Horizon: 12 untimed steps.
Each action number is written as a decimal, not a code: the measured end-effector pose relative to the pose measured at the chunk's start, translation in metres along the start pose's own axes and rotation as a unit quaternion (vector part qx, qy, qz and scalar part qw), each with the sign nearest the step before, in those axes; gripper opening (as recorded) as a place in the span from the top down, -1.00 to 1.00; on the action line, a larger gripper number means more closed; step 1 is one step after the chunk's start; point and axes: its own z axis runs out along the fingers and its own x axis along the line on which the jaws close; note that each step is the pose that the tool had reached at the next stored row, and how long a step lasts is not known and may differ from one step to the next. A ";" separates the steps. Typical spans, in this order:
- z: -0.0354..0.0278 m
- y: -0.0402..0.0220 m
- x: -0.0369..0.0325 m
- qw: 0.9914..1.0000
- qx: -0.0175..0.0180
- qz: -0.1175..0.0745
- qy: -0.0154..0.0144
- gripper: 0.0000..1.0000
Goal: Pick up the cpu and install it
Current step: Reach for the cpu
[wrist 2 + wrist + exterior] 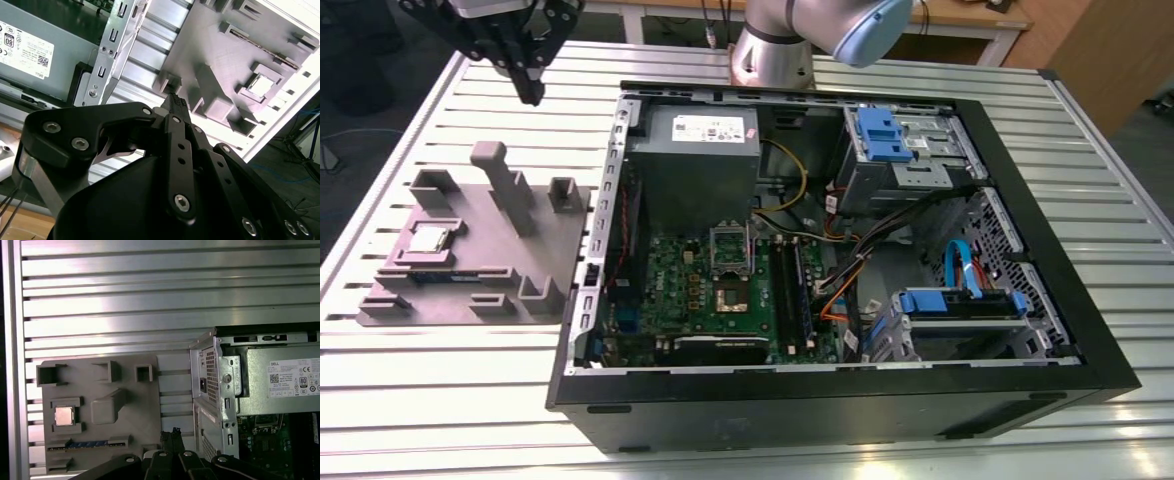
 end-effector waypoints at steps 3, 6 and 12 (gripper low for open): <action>0.0000 -0.0001 0.0011 1.000 0.000 0.000 0.000 0.80; 0.0000 -0.0001 0.0015 1.000 0.000 0.000 0.000 0.80; -0.0001 -0.0002 0.0027 1.000 0.000 0.000 0.000 0.80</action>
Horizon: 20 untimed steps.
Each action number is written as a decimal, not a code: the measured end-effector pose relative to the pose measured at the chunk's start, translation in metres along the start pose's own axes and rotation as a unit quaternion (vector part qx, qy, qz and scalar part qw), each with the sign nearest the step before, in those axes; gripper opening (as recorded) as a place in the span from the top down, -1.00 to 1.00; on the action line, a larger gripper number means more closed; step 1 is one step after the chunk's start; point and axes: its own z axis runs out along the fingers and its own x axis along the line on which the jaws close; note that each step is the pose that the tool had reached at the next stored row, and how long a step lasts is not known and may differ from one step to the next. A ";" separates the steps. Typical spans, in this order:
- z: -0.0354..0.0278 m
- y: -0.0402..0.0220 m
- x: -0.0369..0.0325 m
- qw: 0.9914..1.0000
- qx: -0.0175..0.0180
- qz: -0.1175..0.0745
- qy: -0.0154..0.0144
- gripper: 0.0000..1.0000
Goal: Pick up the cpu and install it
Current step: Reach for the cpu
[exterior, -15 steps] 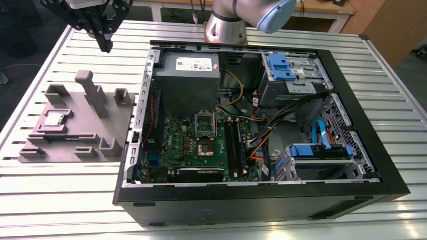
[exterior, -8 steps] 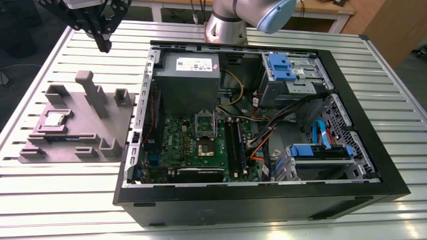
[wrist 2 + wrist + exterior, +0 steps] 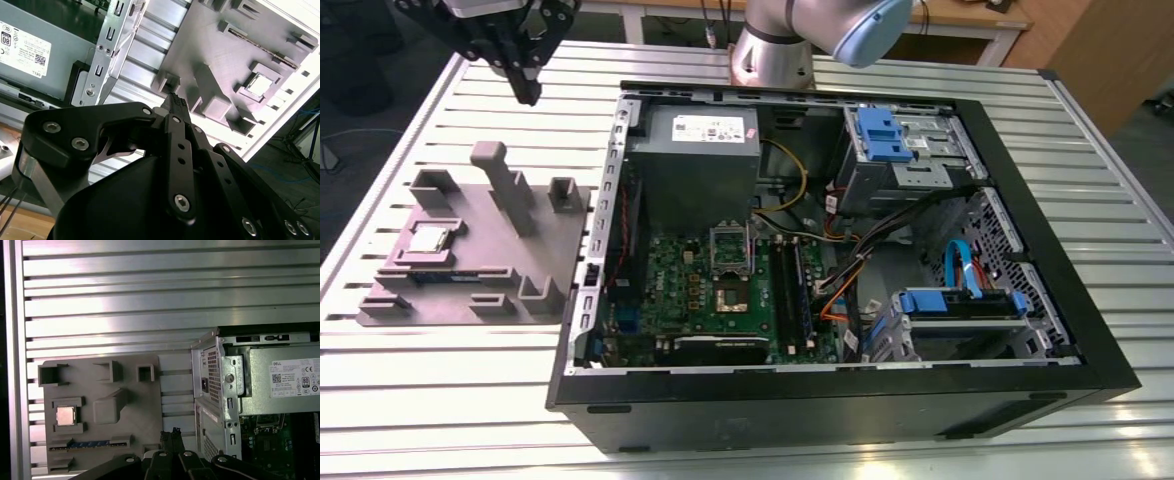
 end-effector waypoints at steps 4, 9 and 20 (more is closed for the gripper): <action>0.0000 -0.0001 0.0012 1.000 0.000 0.000 0.000 0.80; -0.0001 -0.0002 0.0032 1.000 0.000 0.000 0.000 0.80; -0.0002 -0.0005 0.0074 1.000 0.000 0.000 0.000 0.80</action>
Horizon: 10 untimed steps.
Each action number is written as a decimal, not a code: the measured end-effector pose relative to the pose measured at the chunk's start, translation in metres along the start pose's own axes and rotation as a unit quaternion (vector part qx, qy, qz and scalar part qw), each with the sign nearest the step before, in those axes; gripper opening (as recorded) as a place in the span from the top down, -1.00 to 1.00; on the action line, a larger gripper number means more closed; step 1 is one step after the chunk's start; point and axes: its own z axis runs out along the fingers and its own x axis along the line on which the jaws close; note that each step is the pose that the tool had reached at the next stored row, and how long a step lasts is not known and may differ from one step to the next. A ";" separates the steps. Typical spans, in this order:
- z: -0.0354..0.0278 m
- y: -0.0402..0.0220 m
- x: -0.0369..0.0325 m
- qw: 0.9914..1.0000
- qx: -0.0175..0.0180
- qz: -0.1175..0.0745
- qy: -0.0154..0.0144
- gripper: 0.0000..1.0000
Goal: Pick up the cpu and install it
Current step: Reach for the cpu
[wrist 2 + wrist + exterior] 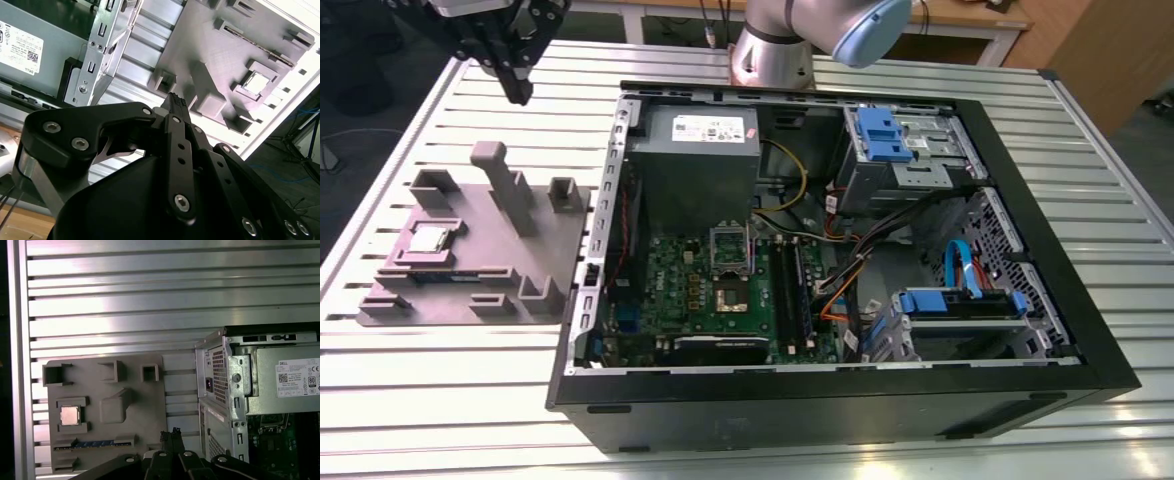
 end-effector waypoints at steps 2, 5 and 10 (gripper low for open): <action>0.0000 -0.0001 0.0004 1.000 0.000 0.000 0.000 0.80; 0.0000 -0.0001 0.0009 1.000 0.000 0.000 0.000 0.80; -0.0001 -0.0003 0.0037 1.000 0.000 0.000 0.000 0.80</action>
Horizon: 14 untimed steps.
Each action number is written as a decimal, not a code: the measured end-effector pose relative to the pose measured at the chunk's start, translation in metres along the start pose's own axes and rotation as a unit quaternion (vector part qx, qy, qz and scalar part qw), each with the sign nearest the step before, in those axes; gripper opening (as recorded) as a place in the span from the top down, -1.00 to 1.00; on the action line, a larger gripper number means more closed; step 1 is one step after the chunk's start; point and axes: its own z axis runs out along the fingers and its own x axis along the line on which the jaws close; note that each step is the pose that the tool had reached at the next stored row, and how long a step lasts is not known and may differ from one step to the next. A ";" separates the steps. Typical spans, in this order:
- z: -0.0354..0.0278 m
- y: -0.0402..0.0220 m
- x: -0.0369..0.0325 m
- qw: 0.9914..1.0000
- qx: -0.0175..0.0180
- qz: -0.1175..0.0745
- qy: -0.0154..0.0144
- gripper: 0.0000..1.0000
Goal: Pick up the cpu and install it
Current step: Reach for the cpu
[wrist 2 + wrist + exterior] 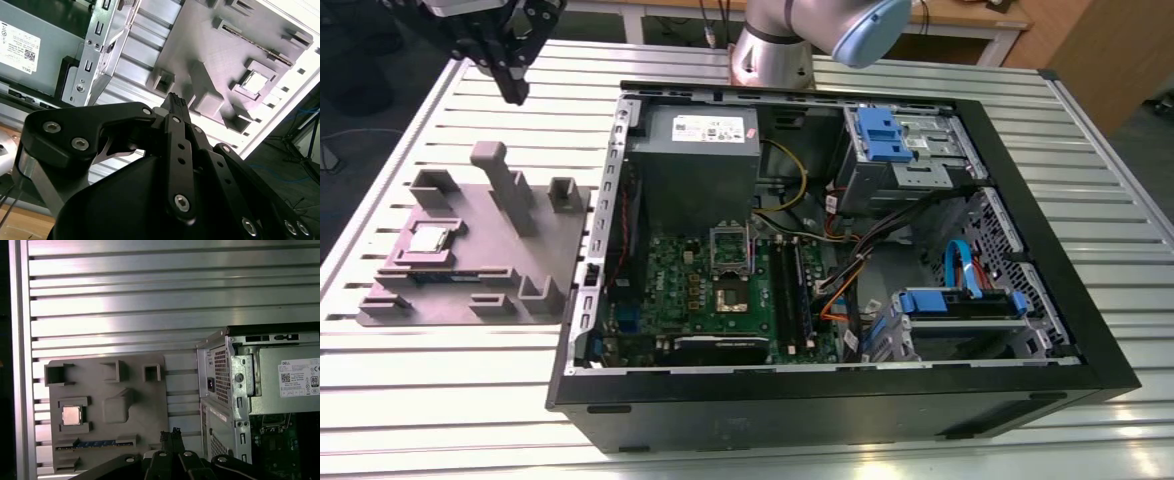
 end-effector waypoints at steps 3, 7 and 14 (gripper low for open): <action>-0.0001 -0.0002 0.0029 1.000 0.000 0.000 0.000 0.80; -0.0001 -0.0004 0.0049 1.000 0.000 0.000 0.000 0.80; -0.0002 -0.0005 0.0060 1.000 0.000 0.000 0.000 0.80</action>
